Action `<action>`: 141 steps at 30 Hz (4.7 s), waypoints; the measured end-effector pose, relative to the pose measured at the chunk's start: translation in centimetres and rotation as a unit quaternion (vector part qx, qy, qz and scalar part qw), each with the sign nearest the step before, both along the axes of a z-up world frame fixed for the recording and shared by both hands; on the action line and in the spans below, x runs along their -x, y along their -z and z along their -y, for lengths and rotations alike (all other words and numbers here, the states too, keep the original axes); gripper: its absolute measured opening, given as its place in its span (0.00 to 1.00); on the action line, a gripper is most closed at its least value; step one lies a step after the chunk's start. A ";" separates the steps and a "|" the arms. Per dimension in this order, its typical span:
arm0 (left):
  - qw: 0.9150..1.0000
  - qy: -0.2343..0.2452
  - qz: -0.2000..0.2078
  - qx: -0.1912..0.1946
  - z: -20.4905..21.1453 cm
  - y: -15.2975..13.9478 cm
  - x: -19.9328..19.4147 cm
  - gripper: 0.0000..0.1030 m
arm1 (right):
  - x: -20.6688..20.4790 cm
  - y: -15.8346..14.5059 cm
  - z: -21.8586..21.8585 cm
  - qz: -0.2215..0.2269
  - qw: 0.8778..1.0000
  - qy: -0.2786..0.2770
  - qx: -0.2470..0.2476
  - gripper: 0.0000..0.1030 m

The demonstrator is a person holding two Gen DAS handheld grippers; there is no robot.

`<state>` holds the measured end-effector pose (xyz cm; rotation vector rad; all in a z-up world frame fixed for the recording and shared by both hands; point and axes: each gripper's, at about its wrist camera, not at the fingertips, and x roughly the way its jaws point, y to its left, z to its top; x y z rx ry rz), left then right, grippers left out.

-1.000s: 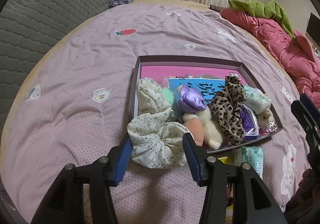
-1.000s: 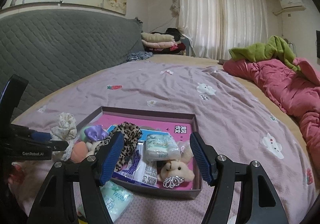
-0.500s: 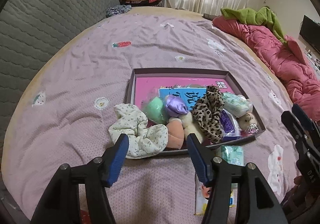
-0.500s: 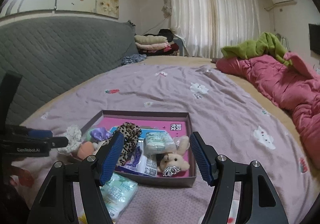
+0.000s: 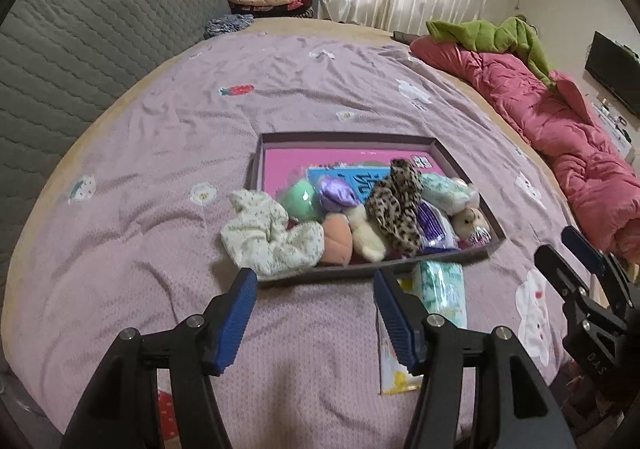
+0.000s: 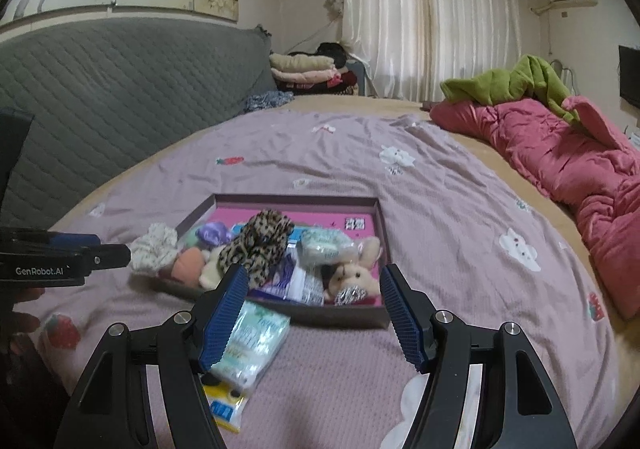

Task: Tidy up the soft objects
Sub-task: 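Open both tools and withdraw them toward the green tissue pack and yellow wipes, then grasp the yellow wet-wipe pack with the left tool while the right tool grasps the green tissue pack, then carry the wipe pack into the box with the left tool while the right tool lowers the tissue pack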

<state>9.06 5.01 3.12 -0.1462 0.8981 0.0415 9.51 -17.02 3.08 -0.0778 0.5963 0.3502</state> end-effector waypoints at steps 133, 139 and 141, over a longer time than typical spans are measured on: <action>0.997 0.031 -0.066 0.011 6.6 6.6 -1.8 0.49 | -4.5 6.9 3.6 -0.106 0.994 -0.004 -0.016 0.47; 0.999 0.012 -0.037 0.014 5.4 4.3 -2.2 0.49 | -3.9 5.2 3.7 -0.075 0.997 -0.006 -0.030 0.47; 0.999 0.006 -0.030 0.016 4.9 3.6 -2.5 0.49 | -3.8 4.7 3.7 -0.065 0.997 -0.005 -0.036 0.47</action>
